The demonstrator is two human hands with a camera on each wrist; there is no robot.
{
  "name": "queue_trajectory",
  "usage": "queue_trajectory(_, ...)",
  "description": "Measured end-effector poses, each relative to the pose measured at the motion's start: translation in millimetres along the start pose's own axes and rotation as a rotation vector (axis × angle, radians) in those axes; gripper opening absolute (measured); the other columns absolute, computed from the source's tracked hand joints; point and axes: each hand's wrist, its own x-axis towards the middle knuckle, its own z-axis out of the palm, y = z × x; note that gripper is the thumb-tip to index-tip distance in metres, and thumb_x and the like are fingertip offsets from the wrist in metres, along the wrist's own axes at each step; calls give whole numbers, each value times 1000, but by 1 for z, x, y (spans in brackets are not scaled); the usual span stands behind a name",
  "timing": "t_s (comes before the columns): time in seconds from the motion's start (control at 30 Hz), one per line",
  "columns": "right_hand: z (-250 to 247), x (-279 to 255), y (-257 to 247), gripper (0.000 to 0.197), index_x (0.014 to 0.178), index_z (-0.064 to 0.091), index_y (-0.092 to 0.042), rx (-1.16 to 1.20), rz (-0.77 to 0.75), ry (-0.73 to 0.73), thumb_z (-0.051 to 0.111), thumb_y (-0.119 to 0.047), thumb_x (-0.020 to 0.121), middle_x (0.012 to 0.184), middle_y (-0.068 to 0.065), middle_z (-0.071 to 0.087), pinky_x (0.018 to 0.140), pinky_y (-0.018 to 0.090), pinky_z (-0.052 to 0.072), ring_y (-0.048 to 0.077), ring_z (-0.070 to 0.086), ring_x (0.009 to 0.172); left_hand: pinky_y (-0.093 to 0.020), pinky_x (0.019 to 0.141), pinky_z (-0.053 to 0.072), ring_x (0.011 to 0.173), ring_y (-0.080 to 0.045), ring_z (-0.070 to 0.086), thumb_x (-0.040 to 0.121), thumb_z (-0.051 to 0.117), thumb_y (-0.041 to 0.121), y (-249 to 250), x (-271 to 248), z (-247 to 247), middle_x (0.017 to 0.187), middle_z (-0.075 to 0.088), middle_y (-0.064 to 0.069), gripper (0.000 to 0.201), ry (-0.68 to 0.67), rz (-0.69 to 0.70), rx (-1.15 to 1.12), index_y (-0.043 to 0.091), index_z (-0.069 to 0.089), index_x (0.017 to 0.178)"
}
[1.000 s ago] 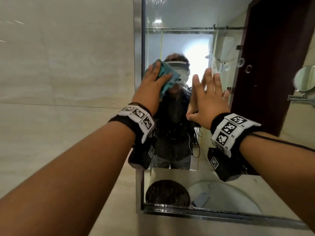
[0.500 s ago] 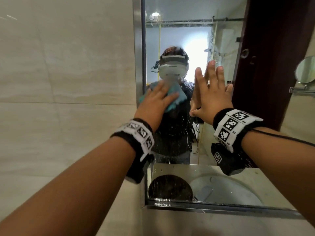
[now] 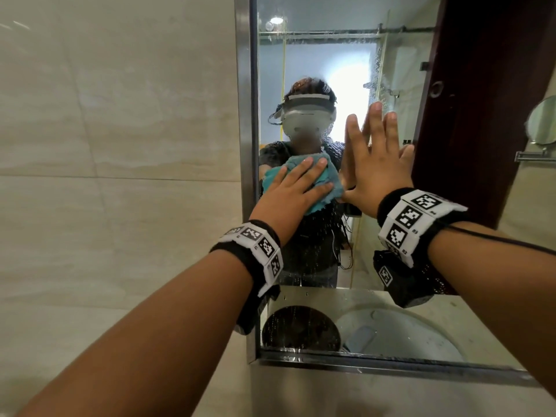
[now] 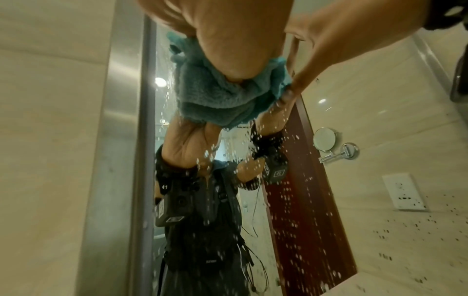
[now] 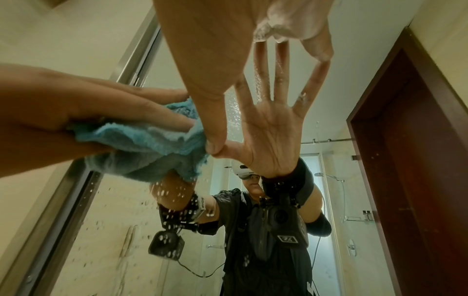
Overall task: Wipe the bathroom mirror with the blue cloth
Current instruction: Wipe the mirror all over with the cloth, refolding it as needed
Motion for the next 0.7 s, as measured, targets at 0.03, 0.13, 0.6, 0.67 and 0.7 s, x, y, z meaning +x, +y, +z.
queue_trajectory(0.03, -1, 0, -1, 123, 145, -22, -25, 5, 3, -14, 77, -35, 73, 149, 6, -35, 108, 64, 7, 30, -26, 139, -42, 117, -5, 145, -20, -14, 95, 48, 17, -2, 4, -7, 158, -15, 1, 69, 23, -20, -28, 34, 10, 150)
queue_trajectory(0.13, -3, -1, -1, 127, 146, -21, -26, 16, 11, -25, 80, -34, 69, 149, 6, -35, 108, 64, 7, 29, -26, 139, -44, 119, 1, 145, -21, -11, 92, 55, 17, -5, 25, -35, 159, -11, 1, 70, 142, -115, -138, 34, 17, 149)
queue_trajectory(0.6, 2, -2, 1, 116, 147, -18, -26, 7, -9, 37, 73, -34, 76, 151, 6, -32, 108, 63, 6, 29, -24, 140, -43, 117, -9, 143, -19, -20, 97, 45, 15, 11, -24, 39, 156, -21, 4, 70, -49, 16, 8, 32, 4, 151)
queue_trajectory(0.67, 4, -8, 0, 116, 147, -18, -26, -10, -6, 50, 73, -37, 76, 152, 7, -29, 109, 62, 6, 29, -21, 141, -41, 116, -8, 144, -18, -18, 96, 46, 14, 8, -27, 35, 157, -18, 3, 71, -51, 29, 27, 33, 6, 150)
queue_trajectory(0.7, 7, -13, -2, 112, 147, -17, -26, -23, -9, 66, 70, -38, 78, 152, 8, -28, 110, 61, 6, 30, -19, 141, -40, 116, -7, 144, -19, -16, 95, 47, 14, 6, -26, 30, 158, -16, 3, 70, -40, 19, 22, 33, 8, 150)
